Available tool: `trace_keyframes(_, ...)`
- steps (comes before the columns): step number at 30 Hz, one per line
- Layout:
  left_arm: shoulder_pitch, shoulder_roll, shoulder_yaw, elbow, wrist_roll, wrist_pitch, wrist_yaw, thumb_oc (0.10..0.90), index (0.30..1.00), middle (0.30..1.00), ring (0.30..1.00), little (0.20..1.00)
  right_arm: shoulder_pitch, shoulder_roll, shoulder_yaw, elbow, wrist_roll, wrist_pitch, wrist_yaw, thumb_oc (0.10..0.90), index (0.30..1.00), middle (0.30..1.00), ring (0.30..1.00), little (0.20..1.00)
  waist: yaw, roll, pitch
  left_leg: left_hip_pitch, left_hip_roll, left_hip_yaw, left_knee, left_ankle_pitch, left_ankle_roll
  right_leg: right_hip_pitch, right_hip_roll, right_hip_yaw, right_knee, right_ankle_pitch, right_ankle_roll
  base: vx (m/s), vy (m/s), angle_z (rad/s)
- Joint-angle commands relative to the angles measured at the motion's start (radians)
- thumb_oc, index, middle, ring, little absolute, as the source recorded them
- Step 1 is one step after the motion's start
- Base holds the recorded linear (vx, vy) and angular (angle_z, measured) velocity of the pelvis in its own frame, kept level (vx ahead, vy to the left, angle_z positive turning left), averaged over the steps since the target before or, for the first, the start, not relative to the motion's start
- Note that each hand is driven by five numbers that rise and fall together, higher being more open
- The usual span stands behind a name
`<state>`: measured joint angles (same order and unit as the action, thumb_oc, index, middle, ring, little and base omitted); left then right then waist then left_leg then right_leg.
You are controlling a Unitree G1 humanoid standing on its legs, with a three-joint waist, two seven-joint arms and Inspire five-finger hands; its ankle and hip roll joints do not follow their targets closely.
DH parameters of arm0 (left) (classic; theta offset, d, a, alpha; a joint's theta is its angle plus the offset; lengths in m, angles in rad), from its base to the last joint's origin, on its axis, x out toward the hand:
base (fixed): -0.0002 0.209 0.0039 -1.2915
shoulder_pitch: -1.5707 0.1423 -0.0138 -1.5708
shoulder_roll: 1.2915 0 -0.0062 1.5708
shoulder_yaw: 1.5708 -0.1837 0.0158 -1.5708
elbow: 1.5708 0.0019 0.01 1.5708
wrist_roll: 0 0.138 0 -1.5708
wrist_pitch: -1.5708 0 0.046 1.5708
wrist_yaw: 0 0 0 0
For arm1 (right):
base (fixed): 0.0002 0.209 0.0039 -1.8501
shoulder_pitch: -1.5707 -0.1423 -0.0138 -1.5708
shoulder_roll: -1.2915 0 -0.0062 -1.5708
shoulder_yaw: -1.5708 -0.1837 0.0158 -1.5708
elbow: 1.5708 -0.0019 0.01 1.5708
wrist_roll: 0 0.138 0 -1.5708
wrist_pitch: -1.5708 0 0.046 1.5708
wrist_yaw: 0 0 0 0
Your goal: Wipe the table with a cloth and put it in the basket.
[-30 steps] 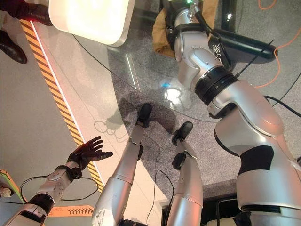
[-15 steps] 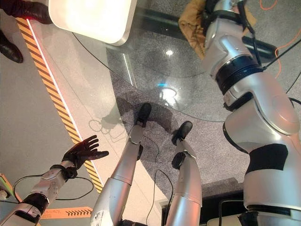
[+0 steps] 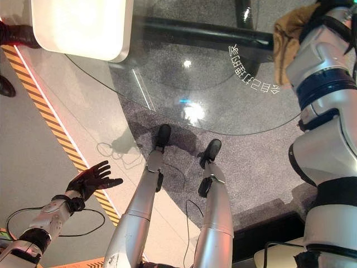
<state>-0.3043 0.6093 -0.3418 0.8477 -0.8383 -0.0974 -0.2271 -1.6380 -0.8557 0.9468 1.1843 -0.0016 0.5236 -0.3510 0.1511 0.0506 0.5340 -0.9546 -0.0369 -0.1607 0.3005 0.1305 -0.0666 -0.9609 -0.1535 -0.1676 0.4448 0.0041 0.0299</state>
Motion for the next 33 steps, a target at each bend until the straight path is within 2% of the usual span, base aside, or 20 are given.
trace_keyframes(1, 0.095, 0.031, 0.012, 0.046, -0.021, 0.010, -0.016, 0.800, 0.900, 0.900, 0.900, 0.900, -0.069, -0.173, 0.074, 0.023, -0.034, 0.026, -0.123, 0.100, 0.300, 0.300, 0.300, 0.200, 0.007, 0.033, -0.014, 0.031, 0.013, 0.029, 0.082, -0.131, 0.049, 0.066, 0.020, 0.032, -0.052, -0.022, 0.043, -0.01, 0.012, -0.08)
trace_keyframes(8, 0.092, 0.030, 0.019, 0.046, -0.026, 0.017, -0.024, 0.800, 0.900, 0.900, 0.900, 0.900, -0.070, -0.180, 0.061, -0.004, -0.008, -0.021, -0.139, 0.100, 0.300, 0.300, 0.300, 0.200, -0.001, 0.037, -0.014, 0.031, 0.012, 0.034, 0.081, -0.131, 0.049, 0.062, 0.022, 0.040, -0.052, -0.023, 0.042, -0.01, 0.013, -0.06)
trace_keyframes(14, 0.091, 0.021, 0.012, 0.037, -0.020, 0.019, -0.012, 0.800, 0.900, 0.900, 0.900, 0.900, -0.092, -0.147, 0.084, -0.060, -0.018, -0.067, -0.133, 0.100, 0.300, 0.300, 0.300, 0.200, 0.007, 0.039, -0.014, 0.033, 0.009, 0.032, 0.076, -0.128, 0.048, 0.066, 0.020, 0.037, -0.056, -0.025, 0.042, 0.00, 0.000, 0.00)
trace_keyframes(15, 0.089, 0.017, 0.010, 0.036, -0.020, 0.017, -0.011, 0.800, 0.900, 0.900, 0.900, 0.900, -0.101, -0.125, 0.095, -0.081, -0.013, -0.090, -0.137, 0.100, 0.300, 0.300, 0.300, 0.200, 0.012, 0.040, -0.014, 0.035, 0.009, 0.031, 0.070, -0.126, 0.047, 0.067, 0.019, 0.035, -0.058, -0.025, 0.041, 0.00, 0.000, 0.00)
trace_keyframes(22, 0.090, 0.004, 0.000, 0.026, -0.008, 0.007, -0.010, 0.800, 0.900, 0.900, 0.900, 0.900, -0.130, -0.047, 0.126, -0.168, -0.026, -0.116, -0.133, 0.100, 0.300, 0.300, 0.300, 0.200, 0.032, 0.044, -0.014, 0.039, 0.004, 0.027, 0.064, -0.123, 0.044, 0.075, 0.012, 0.024, -0.061, -0.031, 0.041, 0.00, 0.002, 0.01)
trace_keyframes(33, 0.100, -0.024, 0.000, 0.008, 0.031, -0.006, -0.004, 0.800, 0.900, 0.900, 0.900, 0.900, -0.145, 0.086, 0.154, -0.352, -0.134, -0.089, -0.075, 0.100, 0.300, 0.300, 0.300, 0.200, 0.066, 0.044, -0.014, 0.041, -0.004, 0.016, 0.056, -0.117, 0.042, 0.086, 0.006, 0.002, -0.062, -0.042, 0.041, 0.00, -0.002, 0.01)
